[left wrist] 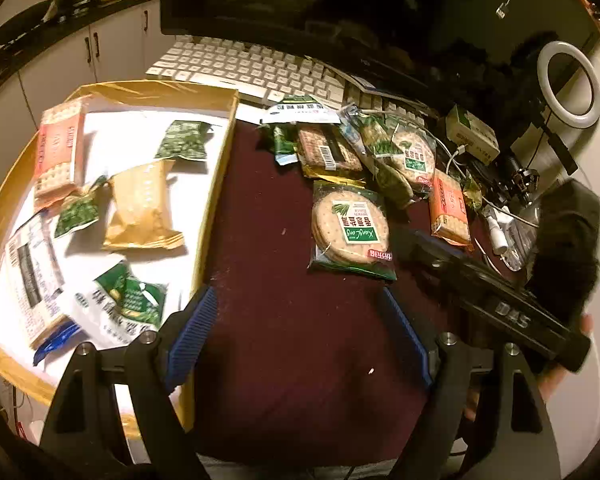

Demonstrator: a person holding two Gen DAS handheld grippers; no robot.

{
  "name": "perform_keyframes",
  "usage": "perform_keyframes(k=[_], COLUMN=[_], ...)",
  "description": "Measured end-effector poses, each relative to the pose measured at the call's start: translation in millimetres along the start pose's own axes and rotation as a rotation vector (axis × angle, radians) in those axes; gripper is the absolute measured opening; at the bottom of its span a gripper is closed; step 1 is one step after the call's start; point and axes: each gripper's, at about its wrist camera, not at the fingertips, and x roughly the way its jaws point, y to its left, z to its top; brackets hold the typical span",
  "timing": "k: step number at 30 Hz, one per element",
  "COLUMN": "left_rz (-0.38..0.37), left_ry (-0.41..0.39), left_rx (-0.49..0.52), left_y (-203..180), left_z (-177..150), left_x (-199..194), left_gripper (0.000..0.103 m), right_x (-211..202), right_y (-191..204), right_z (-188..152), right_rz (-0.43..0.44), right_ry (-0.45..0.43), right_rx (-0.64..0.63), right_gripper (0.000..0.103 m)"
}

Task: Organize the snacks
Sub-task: 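Move both grippers back toward the remaining snack pile, then grasp the round cracker pack with the left gripper while the right grasps a green pea bag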

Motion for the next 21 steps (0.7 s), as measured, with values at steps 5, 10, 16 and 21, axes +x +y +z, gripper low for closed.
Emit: perform_keyframes(k=[5,10,16,21], left_rz=[0.014,0.029,0.099,0.141], left_ry=[0.034,0.051,0.085,0.094], left_rx=[0.064,0.136,0.233,0.189], left_y=[-24,-50,-76,-58], left_z=[12,22,25,24], left_x=[30,61,99,102], left_gripper=[0.083,0.083,0.088,0.073], right_x=[-18,-31,-27,-22], right_y=[-34,-48,-55,-39], right_z=[5,8,8,7], right_rz=[-0.169,-0.182,-0.152,-0.112], right_ry=[-0.126,-0.202,-0.189,-0.17], right_rx=[0.097,0.163,0.195,0.129], right_gripper=[0.059,0.059,0.059,0.059])
